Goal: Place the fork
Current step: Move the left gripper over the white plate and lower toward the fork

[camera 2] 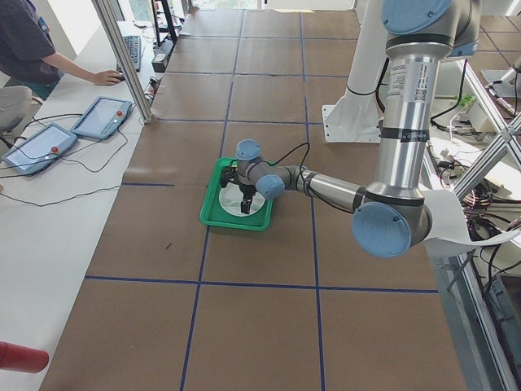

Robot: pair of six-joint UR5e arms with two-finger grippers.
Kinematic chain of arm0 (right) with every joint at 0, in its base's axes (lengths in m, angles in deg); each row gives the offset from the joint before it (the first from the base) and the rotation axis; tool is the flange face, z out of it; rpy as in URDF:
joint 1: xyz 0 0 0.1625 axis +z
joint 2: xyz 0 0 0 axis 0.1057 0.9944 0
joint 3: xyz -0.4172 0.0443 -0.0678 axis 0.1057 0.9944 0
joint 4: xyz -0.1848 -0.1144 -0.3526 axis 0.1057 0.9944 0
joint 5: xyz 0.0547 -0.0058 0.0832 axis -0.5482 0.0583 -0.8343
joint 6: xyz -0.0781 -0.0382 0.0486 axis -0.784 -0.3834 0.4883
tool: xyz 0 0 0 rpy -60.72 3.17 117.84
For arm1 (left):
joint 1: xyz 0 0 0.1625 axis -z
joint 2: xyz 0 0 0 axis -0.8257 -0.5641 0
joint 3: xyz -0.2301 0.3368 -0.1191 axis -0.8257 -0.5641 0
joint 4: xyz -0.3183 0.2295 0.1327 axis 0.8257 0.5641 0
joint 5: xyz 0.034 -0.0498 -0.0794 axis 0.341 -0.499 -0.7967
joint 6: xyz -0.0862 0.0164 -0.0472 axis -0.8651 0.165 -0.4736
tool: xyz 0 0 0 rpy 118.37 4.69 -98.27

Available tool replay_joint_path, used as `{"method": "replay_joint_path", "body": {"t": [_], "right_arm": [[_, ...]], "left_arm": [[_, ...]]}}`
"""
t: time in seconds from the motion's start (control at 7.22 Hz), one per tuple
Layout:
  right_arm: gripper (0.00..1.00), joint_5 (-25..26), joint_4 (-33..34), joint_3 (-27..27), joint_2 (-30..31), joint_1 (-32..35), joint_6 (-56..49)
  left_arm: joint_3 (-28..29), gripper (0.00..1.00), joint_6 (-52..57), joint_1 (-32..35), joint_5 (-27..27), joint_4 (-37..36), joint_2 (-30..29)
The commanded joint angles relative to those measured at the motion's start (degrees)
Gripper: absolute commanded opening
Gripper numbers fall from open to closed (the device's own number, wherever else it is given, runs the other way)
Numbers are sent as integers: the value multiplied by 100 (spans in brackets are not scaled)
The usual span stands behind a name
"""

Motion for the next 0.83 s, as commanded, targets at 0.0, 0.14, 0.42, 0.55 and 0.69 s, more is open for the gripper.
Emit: {"method": "replay_joint_path", "body": {"t": [0.0, 0.14, 0.42, 0.55, 0.69], "right_arm": [[100, 0, 0, 0, 0, 0, -4], [100, 0, 0, 0, 0, 0, -4], [100, 0, 0, 0, 0, 0, -4], [100, 0, 0, 0, 0, 0, 5], [100, 0, 0, 0, 0, 0, -3]], "left_arm": [[26, 95, 23, -4, -47, 5, -10], [17, 89, 23, -4, -48, 5, -27], [35, 47, 23, -5, -57, -4, -54], [26, 34, 23, -13, -57, -4, -54], [26, 24, 23, -5, -65, -4, -54]]}}
